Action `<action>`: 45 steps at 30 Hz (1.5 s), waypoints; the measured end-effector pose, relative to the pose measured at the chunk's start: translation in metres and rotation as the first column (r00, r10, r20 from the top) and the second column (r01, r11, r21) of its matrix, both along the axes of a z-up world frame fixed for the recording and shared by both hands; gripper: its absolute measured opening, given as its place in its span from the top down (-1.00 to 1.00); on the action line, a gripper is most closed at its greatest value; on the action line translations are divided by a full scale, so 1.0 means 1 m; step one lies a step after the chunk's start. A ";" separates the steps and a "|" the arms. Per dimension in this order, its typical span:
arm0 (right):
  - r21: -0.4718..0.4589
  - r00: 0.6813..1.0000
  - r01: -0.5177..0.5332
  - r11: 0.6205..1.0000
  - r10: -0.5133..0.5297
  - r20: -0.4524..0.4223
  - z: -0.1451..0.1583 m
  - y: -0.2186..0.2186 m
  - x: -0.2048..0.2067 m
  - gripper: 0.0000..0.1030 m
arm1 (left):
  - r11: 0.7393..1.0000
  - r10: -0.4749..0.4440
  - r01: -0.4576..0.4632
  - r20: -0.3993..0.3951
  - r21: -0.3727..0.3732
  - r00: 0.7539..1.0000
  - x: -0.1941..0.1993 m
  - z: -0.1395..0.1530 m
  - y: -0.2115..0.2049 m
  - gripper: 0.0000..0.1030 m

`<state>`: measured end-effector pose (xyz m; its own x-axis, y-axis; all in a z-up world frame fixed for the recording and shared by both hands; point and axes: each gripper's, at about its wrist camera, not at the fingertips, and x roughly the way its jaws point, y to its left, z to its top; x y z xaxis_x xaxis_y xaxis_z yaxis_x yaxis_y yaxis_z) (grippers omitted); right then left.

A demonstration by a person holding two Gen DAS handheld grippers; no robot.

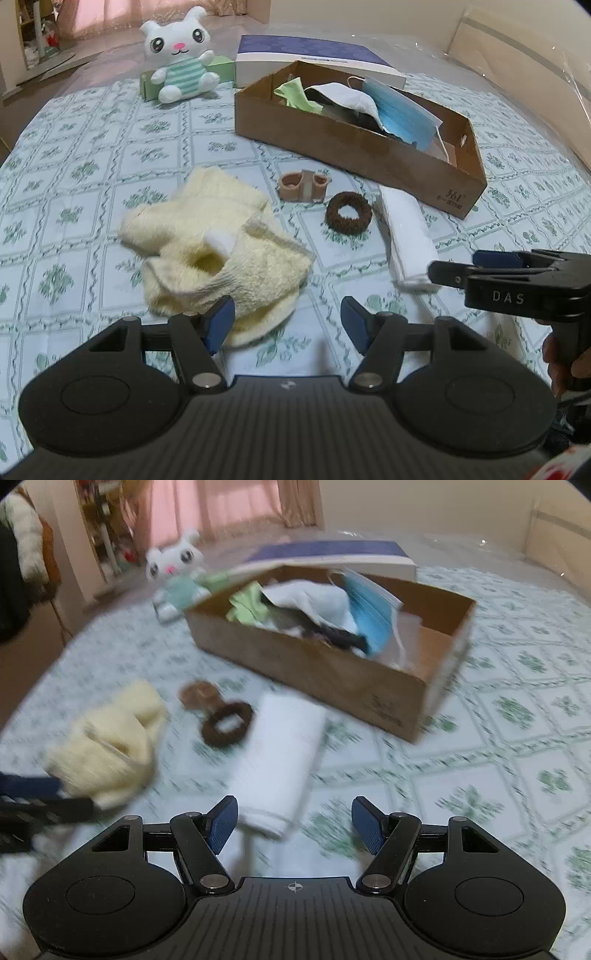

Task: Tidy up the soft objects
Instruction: 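Grasp the white paper towel roll with the right gripper while the left gripper grasps the tan hair clip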

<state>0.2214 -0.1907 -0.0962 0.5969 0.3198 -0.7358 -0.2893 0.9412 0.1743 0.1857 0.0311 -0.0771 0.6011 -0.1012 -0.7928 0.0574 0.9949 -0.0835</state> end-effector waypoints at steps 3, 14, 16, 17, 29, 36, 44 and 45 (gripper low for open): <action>0.011 1.000 -0.001 1.000 0.001 0.000 0.001 0.014 0.010 -0.32 | 1.000 -0.028 0.028 0.013 -0.003 1.000 0.012 0.002 -0.003 -0.19; -0.035 0.993 0.112 0.993 -0.113 -0.024 -0.024 0.033 0.045 -0.32 | 0.998 -0.064 0.063 0.075 0.025 0.995 0.039 0.016 0.001 -0.18; -0.027 0.992 0.125 0.992 -0.126 -0.018 -0.026 0.031 0.048 -0.32 | 0.997 -0.074 0.072 0.074 0.029 0.994 0.046 0.013 0.001 -0.18; -0.027 0.992 0.122 0.992 -0.122 -0.014 -0.027 0.032 0.049 -0.32 | 0.997 -0.079 0.077 0.075 0.030 0.994 0.050 0.012 0.001 -0.18; -0.024 0.995 0.035 0.999 -0.033 0.097 -0.003 0.045 0.041 0.37 | 0.981 -0.187 0.182 0.087 0.064 0.979 0.096 -0.008 0.005 0.02; -0.016 0.990 0.067 0.998 -0.064 0.125 0.005 0.050 0.051 0.37 | 0.969 -0.246 0.246 0.076 0.020 0.966 0.126 -0.020 0.001 0.01; -0.014 0.991 0.089 0.996 -0.087 0.099 -0.003 0.048 0.059 0.37 | 0.966 -0.255 0.256 0.044 -0.028 0.966 0.146 -0.040 -0.004 -0.01; -0.012 0.991 0.091 0.996 -0.089 0.098 -0.003 0.049 0.059 0.37 | 0.967 -0.254 0.255 0.044 -0.023 0.966 0.148 -0.042 -0.005 -0.01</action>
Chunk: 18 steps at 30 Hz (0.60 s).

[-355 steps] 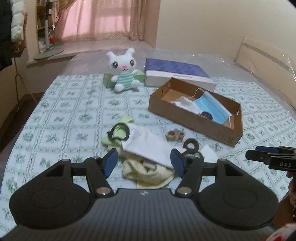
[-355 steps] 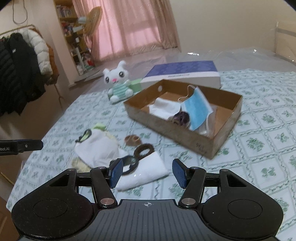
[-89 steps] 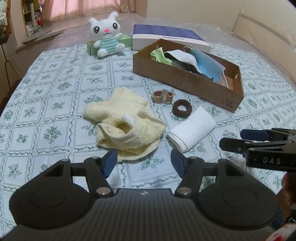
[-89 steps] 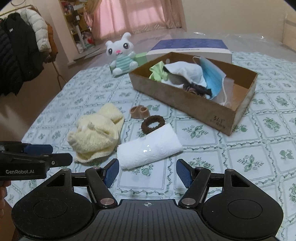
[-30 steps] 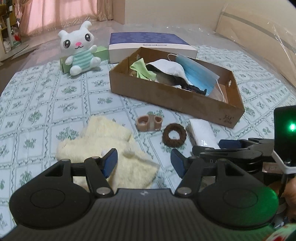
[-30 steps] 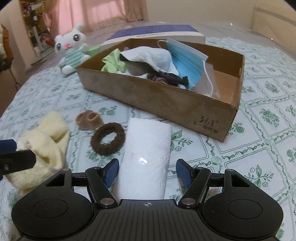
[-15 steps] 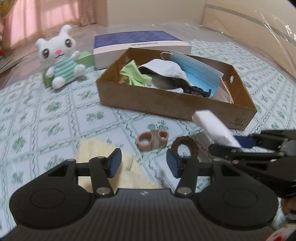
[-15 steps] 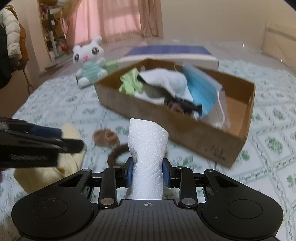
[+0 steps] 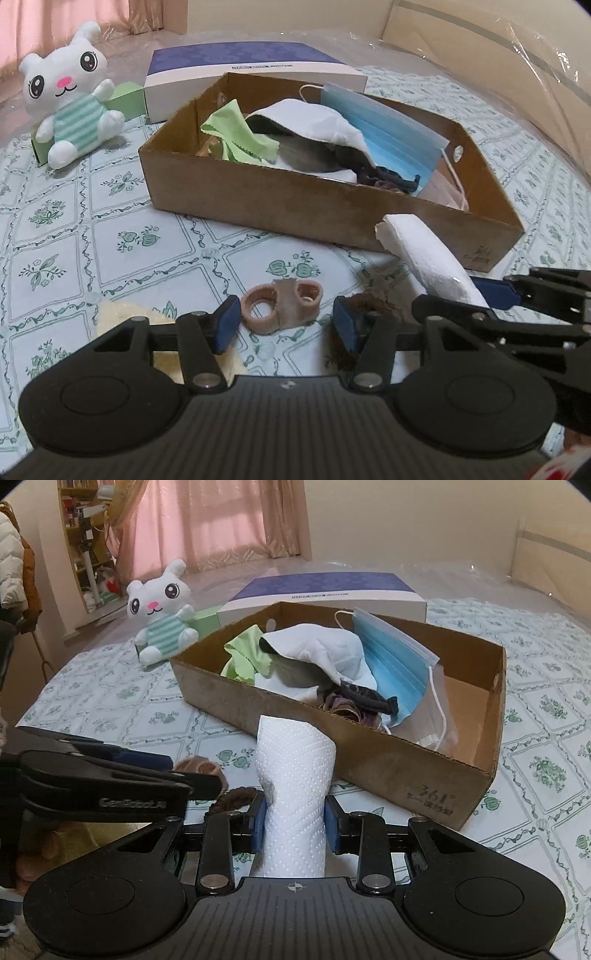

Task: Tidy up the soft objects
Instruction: 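Grasp the white paper towel roll with the right gripper while the left gripper grasps the tan hair clip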

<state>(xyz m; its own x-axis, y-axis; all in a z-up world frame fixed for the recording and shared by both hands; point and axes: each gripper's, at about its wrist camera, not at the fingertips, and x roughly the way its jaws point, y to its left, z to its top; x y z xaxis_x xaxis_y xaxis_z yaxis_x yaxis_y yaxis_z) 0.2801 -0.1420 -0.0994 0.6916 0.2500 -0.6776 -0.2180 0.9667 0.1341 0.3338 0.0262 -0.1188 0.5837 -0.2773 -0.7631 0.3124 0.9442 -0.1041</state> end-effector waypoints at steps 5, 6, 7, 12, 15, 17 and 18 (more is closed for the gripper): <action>0.011 1.000 0.001 1.000 -0.001 -0.009 -0.002 0.002 0.003 0.37 | 1.000 0.013 -0.014 -0.013 -0.006 1.000 0.009 -0.009 0.001 0.03; 0.014 1.000 0.002 1.000 -0.002 -0.010 -0.002 0.002 0.003 0.37 | 1.000 0.018 -0.019 -0.014 -0.006 1.000 0.010 -0.011 0.001 0.08; 0.015 1.000 0.001 1.000 -0.001 -0.010 -0.002 0.003 0.003 0.37 | 1.000 0.023 -0.023 -0.010 -0.005 1.000 0.010 -0.012 0.001 0.17; 0.022 1.000 -0.004 1.000 0.005 -0.005 0.000 0.003 0.002 0.37 | 0.999 0.031 -0.031 0.008 -0.010 0.999 0.005 -0.009 0.001 0.46; 0.031 1.000 -0.012 0.999 0.012 0.003 0.005 0.003 0.000 0.37 | 1.000 0.028 -0.028 0.021 0.001 0.999 -0.001 -0.004 0.002 0.60; 0.038 1.000 -0.021 0.999 0.020 0.010 0.009 0.003 -0.002 0.37 | 0.999 0.033 -0.033 0.031 0.006 0.999 -0.006 0.001 0.003 0.62; 0.039 1.000 -0.022 0.999 0.022 0.014 0.011 0.003 -0.003 0.37 | 0.999 0.037 -0.037 0.035 0.002 0.999 -0.008 0.004 0.003 0.62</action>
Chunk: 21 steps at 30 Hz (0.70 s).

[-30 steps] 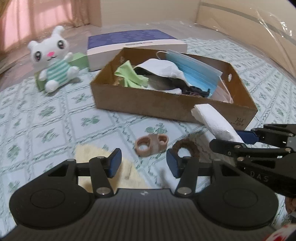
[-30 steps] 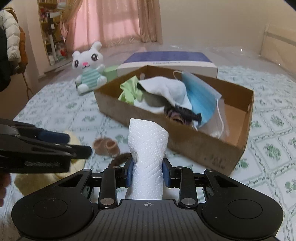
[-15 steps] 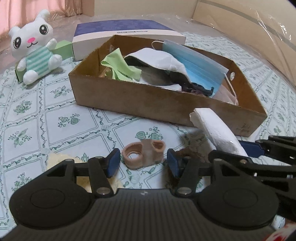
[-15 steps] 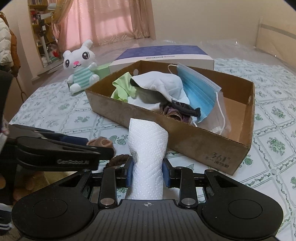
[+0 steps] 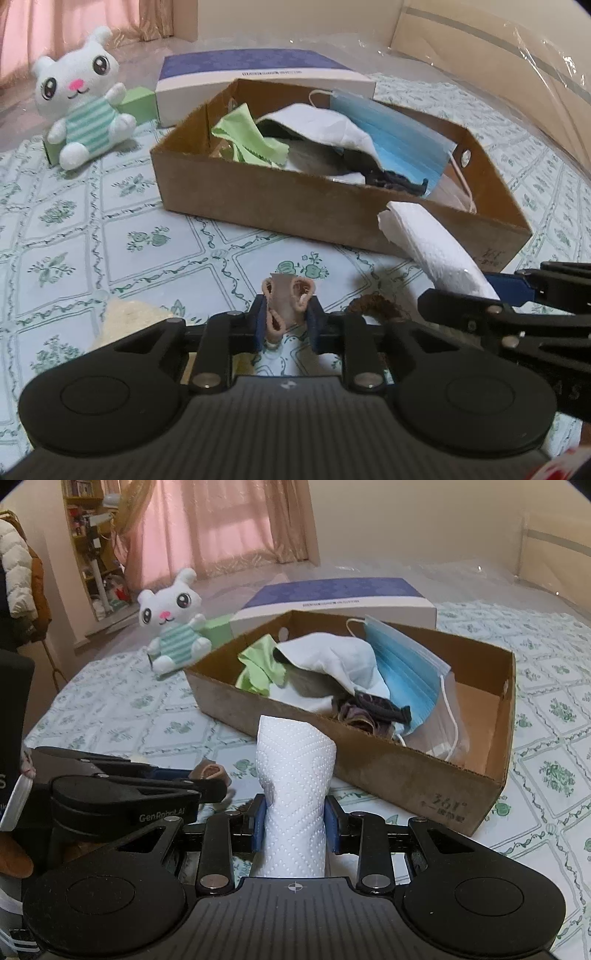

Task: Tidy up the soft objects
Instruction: 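Grasp the white paper towel roll with the right gripper while the left gripper grasps the tan hair clip, then lower the paper towel roll and hair clip into the cardboard box and release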

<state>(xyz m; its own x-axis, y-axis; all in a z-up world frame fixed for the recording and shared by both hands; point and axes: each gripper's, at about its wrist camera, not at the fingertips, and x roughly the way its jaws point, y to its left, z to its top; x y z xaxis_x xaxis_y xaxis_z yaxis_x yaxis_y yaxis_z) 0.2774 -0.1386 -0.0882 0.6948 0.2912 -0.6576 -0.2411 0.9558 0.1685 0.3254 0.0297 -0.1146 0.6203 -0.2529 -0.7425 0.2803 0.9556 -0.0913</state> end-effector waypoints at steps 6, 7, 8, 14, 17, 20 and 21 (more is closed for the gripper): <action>0.017 1.000 -0.011 1.000 0.010 0.023 0.015 -0.003 -0.008 0.37 | 1.000 0.017 -0.016 0.051 -0.018 0.999 -0.018 0.029 0.002 0.63; 0.019 1.000 -0.011 1.000 0.010 0.028 0.017 -0.003 -0.009 0.37 | 1.000 0.018 -0.017 0.060 -0.018 0.998 -0.020 0.035 0.001 0.63; 0.023 0.999 -0.010 1.000 0.009 0.034 0.020 -0.005 -0.010 0.37 | 1.000 0.019 -0.018 0.070 -0.019 0.997 -0.022 0.041 0.000 0.63; 0.042 0.998 -0.001 0.999 -0.001 0.071 0.039 -0.017 -0.010 0.37 | 1.000 0.007 -0.004 0.131 -0.024 0.991 -0.021 0.071 -0.015 0.63; 0.043 0.995 0.016 0.999 -0.020 0.100 0.049 -0.028 -0.001 0.37 | 1.000 -0.006 0.010 0.153 -0.025 0.988 -0.012 0.083 -0.027 0.63; 0.039 0.991 0.036 0.999 -0.041 0.128 0.058 -0.040 0.013 0.37 | 0.999 -0.019 0.024 0.171 -0.028 0.985 -0.001 0.092 -0.041 0.63; 0.037 0.989 0.044 0.998 -0.048 0.137 0.061 -0.044 0.017 0.37 | 0.999 -0.022 0.028 0.175 -0.031 0.984 0.004 0.095 -0.045 0.63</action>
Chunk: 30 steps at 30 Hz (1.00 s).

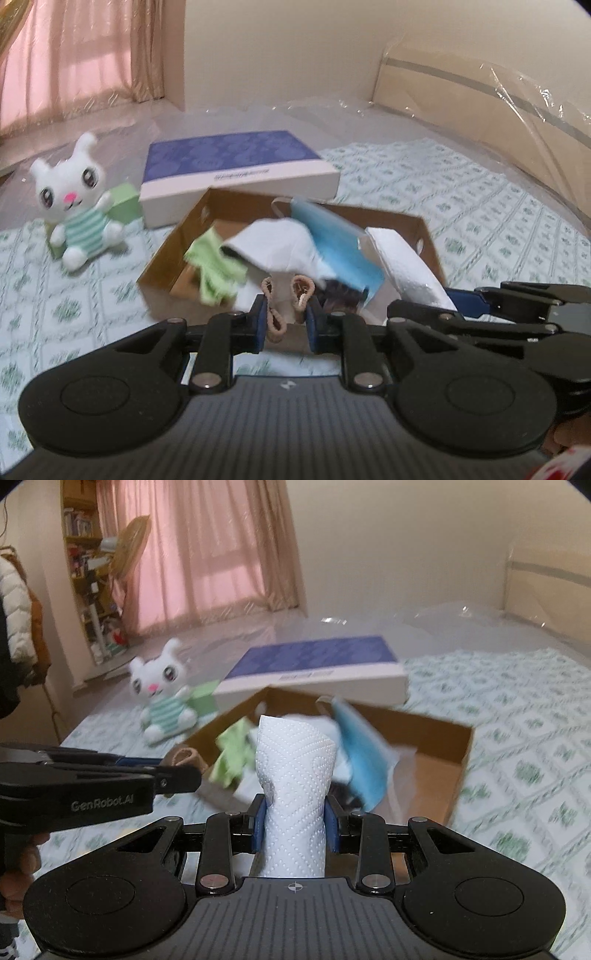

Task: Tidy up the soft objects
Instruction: 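Lower the paper towel roll and hair clip into the cardboard box and release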

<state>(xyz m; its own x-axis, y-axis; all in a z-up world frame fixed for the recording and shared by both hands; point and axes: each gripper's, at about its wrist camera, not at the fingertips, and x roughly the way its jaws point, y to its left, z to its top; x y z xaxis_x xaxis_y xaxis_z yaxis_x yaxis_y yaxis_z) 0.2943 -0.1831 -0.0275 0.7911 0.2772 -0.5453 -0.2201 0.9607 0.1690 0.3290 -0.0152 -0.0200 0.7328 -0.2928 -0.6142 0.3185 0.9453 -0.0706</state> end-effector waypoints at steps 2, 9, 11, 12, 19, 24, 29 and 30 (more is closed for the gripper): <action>-0.004 1.000 0.012 1.000 -0.012 0.012 0.004 -0.009 0.011 0.37 | 1.000 -0.005 0.005 0.002 -0.009 1.000 0.010 0.003 -0.008 0.63; -0.007 0.999 0.048 0.999 -0.048 0.013 0.004 -0.033 0.041 0.37 | 0.999 -0.041 0.041 -0.009 -0.021 0.999 0.044 0.000 -0.041 0.63; -0.003 0.998 0.061 0.998 -0.061 0.005 0.000 -0.038 0.047 0.37 | 0.998 -0.056 0.056 -0.017 -0.016 0.998 0.053 -0.005 -0.052 0.63; -0.003 0.998 0.068 0.998 -0.068 -0.003 -0.002 -0.041 0.050 0.37 | 0.998 -0.063 0.062 -0.022 -0.017 0.998 0.057 -0.008 -0.056 0.63; 0.011 0.992 0.112 0.994 -0.111 -0.061 -0.022 -0.053 0.071 0.37 | 0.999 -0.050 0.049 -0.074 -0.013 0.996 0.087 -0.036 -0.067 0.63; 0.013 0.987 0.124 0.992 -0.122 -0.104 -0.035 -0.056 0.085 0.31 | 0.999 -0.039 0.039 -0.121 0.004 0.992 0.103 -0.053 -0.069 0.44; 0.019 0.984 0.121 0.992 -0.117 -0.137 -0.041 -0.062 0.085 -0.10 | 1.000 -0.027 0.029 -0.129 0.006 0.991 0.098 -0.058 -0.059 0.20; 0.025 0.984 0.114 0.993 -0.110 -0.138 -0.041 -0.063 0.083 -0.11 | 1.000 -0.028 0.029 -0.128 0.008 0.991 0.096 -0.057 -0.057 0.17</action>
<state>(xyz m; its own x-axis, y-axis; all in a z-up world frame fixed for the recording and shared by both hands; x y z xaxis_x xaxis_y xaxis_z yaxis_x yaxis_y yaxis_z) 0.3777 -0.2466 -0.0686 0.7369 0.2104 -0.6425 -0.0839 0.9715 0.2219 0.4250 -0.0717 -0.0775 0.6396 -0.3059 -0.7052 0.3340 0.9369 -0.1034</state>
